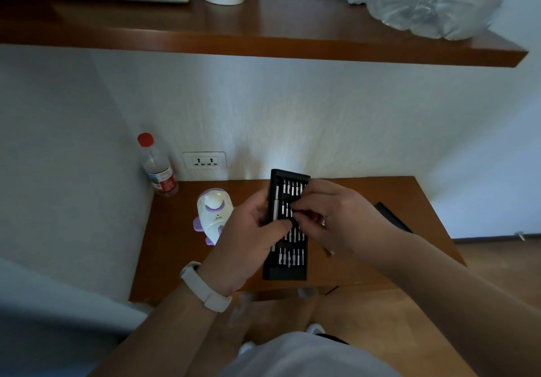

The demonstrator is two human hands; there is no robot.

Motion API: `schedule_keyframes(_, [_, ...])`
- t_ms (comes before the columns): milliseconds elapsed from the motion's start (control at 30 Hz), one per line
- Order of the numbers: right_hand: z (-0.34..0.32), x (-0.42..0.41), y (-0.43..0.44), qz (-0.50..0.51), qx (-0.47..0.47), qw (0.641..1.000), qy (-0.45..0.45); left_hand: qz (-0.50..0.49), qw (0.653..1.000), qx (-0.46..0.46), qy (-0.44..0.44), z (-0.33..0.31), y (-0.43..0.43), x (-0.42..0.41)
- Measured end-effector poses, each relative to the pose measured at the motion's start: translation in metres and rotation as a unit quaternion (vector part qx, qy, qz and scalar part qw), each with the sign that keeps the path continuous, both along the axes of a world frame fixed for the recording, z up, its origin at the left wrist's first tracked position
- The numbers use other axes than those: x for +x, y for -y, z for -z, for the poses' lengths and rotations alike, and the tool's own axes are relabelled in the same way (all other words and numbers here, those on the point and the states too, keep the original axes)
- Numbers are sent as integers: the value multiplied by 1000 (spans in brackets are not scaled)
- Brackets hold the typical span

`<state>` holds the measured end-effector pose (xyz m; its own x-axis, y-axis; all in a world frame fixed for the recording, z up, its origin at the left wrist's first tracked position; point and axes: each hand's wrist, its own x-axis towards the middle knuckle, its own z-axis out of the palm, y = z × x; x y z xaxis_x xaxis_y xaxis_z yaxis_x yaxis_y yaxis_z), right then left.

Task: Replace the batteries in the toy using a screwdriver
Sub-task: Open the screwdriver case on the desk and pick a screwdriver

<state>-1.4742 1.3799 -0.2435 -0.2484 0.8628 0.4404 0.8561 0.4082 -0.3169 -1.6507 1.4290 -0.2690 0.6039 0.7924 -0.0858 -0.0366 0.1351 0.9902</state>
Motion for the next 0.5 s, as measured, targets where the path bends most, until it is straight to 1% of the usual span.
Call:
schedule_keyframes(233, [-2, 6, -7, -36, -23, 998, 45, 4, 1000, -14, 1, 6, -3, 2])
schedule_keyframes(367, [6, 8, -11, -48, -48, 996, 54, 1, 999, -34, -19, 14, -3, 4])
schedule_keyframes(500, [14, 10, -11, -65, -71, 992, 85, -3, 999, -43, -31, 23, 0, 7])
